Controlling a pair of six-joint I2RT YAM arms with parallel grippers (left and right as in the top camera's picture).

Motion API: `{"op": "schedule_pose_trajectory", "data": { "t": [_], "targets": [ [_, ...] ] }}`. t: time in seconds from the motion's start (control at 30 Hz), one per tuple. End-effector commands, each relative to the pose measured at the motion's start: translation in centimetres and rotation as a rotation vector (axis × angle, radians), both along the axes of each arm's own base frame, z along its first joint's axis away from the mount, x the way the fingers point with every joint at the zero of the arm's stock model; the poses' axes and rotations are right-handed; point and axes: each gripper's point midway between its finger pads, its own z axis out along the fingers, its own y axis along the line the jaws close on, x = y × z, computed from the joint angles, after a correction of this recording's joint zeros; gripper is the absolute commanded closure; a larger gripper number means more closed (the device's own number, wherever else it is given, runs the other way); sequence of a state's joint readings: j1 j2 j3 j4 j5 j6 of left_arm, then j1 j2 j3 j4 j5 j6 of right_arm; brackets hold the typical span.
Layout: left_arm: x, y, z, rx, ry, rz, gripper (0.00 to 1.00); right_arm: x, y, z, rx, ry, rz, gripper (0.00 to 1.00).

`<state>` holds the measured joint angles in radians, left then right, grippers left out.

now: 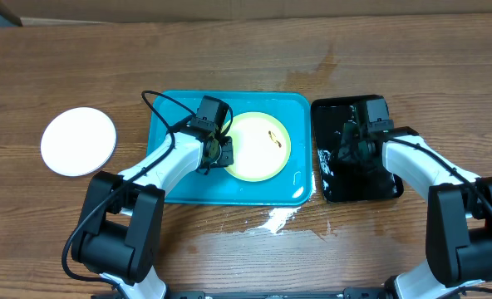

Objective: Clean dirty plates on tray and stack at the side
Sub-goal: 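Lower the right gripper onto the sponge on the black tray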

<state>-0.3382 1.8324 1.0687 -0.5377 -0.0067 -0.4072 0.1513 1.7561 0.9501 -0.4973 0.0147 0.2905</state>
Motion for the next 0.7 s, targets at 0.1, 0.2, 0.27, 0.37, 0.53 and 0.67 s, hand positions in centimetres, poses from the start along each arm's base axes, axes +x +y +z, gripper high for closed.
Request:
{"op": "schedule_pose_trajectory", "data": {
  "t": [0.1,0.2,0.27,0.37,0.53,0.67],
  "targets": [
    [0.0,1.3,-0.1,0.056,-0.004,-0.006,0.68,2.7,0.1,1.1,-0.007,-0.097,0.005,0.3],
    [0.0,1.3,-0.1,0.057,-0.003,-0.006,0.67,4.2,0.3,1.5,-0.011,-0.16,0.027,0.29],
    [-0.1,1.3,-0.1,0.058,0.001,-0.006,0.67,4.6,0.4,1.2,-0.009,-0.171,0.026,0.3],
    [-0.4,1.4,-0.2,0.062,0.013,-0.006,0.66,4.7,0.4,0.3,-0.01,-0.161,0.026,0.29],
    [-0.5,1.5,-0.2,0.063,0.016,-0.006,0.67,5.4,0.4,0.0,-0.014,-0.185,0.023,0.31],
    [-0.5,1.5,-0.2,0.063,0.017,-0.006,0.66,6.9,0.6,0.8,-0.011,-0.253,0.037,0.47]
  ]
}}
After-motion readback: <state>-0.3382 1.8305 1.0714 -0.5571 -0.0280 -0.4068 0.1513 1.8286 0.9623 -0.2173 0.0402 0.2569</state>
